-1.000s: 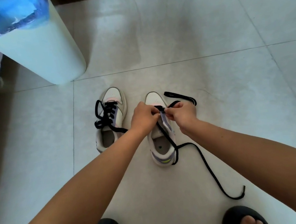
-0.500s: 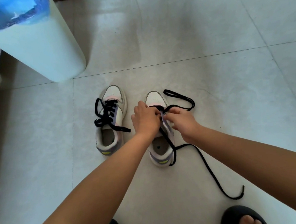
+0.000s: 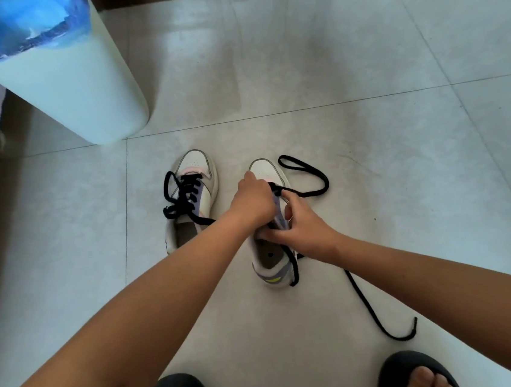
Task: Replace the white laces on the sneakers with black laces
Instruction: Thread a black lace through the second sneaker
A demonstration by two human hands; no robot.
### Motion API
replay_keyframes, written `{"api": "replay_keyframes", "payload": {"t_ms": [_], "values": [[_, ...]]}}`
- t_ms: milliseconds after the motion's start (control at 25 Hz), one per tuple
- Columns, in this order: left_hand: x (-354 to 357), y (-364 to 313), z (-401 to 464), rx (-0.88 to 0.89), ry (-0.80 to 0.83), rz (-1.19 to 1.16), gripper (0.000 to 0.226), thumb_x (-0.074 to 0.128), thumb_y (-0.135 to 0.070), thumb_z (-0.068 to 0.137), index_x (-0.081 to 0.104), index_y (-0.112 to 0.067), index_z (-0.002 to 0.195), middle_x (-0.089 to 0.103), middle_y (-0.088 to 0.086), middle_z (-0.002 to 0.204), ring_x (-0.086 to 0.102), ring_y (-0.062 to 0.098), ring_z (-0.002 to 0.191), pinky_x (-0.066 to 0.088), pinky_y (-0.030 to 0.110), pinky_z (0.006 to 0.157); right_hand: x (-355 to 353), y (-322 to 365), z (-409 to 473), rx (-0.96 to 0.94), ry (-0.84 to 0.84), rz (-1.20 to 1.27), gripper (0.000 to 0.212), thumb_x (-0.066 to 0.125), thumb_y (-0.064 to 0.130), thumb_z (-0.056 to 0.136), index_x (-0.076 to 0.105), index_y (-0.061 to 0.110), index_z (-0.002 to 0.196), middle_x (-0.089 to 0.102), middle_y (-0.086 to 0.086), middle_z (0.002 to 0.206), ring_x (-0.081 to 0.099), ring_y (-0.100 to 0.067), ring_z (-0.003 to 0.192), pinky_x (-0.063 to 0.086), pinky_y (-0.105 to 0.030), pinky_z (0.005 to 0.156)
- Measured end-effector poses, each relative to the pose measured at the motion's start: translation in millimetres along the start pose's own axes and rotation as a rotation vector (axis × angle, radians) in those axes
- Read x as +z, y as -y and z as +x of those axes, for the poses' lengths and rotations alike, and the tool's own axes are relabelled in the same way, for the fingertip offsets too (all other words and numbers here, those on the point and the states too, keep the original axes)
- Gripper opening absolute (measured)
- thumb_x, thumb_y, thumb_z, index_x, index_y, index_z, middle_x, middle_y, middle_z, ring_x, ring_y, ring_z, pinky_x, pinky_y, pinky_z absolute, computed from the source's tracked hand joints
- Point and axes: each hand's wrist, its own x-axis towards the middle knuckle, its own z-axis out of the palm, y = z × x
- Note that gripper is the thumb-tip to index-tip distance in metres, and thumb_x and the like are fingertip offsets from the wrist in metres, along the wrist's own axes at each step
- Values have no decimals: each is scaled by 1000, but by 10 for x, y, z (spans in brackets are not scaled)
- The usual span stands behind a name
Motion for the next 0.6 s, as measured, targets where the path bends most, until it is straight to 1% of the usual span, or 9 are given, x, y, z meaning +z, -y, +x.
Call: {"api": "replay_keyframes", "payload": {"t_ms": [80, 160, 240, 280, 320, 400, 440, 520, 600], "values": [[-3, 8, -31, 59, 57, 3, 27, 42, -9, 92, 51, 1, 116, 34, 18, 127, 45, 33, 112, 39, 30, 83, -3, -51, 22, 52, -144, 25, 36, 61, 8, 84, 34, 20, 104, 40, 5, 74, 40, -4, 58, 35, -13, 50], [-69, 96, -90, 164, 123, -121, 17, 42, -7, 93, 52, -2, 106, 37, 14, 118, 49, 31, 102, 42, 31, 83, -65, -134, 26, 123, -327, 33, 25, 57, 8, 83, 34, 16, 90, 37, 3, 71, 34, -10, 58, 32, -20, 51], [-183, 292, -222, 232, 225, -401, 10, 41, -4, 95, 51, -3, 95, 44, 8, 102, 51, 24, 91, 52, 31, 81, -160, -224, 12, 183, -402, 10, 26, 57, 10, 82, 32, 18, 81, 36, 3, 71, 33, -13, 59, 30, -24, 52], [-248, 433, -324, 249, 302, -494, 11, 41, -4, 96, 52, -5, 92, 48, 6, 94, 52, 18, 85, 55, 28, 76, -205, -257, 6, 197, -416, 4, 27, 57, 10, 81, 32, 19, 77, 36, 3, 70, 33, -15, 60, 30, -26, 52], [-307, 565, -442, 270, 389, -495, 15, 41, -5, 97, 52, -10, 88, 52, 3, 88, 52, 11, 78, 54, 22, 68, -250, -278, -10, 200, -428, -2, 28, 57, 10, 81, 31, 19, 74, 36, 3, 69, 34, -17, 62, 30, -27, 53], [-367, 809, -715, 303, 542, -257, 24, 42, -8, 96, 51, -25, 80, 56, -5, 76, 49, 2, 63, 45, 16, 60, -277, -296, -28, 190, -426, -17, 29, 58, 10, 80, 32, 20, 71, 37, 3, 68, 33, -16, 62, 29, -26, 53], [-352, 895, -865, 327, 604, -85, 26, 42, -8, 94, 50, -28, 81, 57, -9, 74, 50, 1, 64, 42, 17, 61, -272, -296, -30, 181, -419, -25, 29, 58, 10, 80, 32, 20, 71, 37, 4, 67, 33, -15, 60, 29, -25, 52], [-148, 978, -1094, 344, 711, 288, 26, 39, -4, 91, 55, -24, 97, 59, -9, 86, 55, 10, 81, 40, 21, 69, -245, -282, -23, 162, -407, -38, 28, 58, 9, 80, 33, 20, 71, 39, 4, 67, 33, -13, 59, 29, -24, 52], [165, 976, -1267, 278, 789, 649, 33, 37, -3, 93, 53, -15, 119, 57, 3, 119, 54, 23, 110, 41, 29, 84, -210, -269, -18, 153, -394, -43, 24, 57, 9, 81, 35, 18, 76, 39, 3, 68, 34, -15, 61, 30, -25, 53]]}}
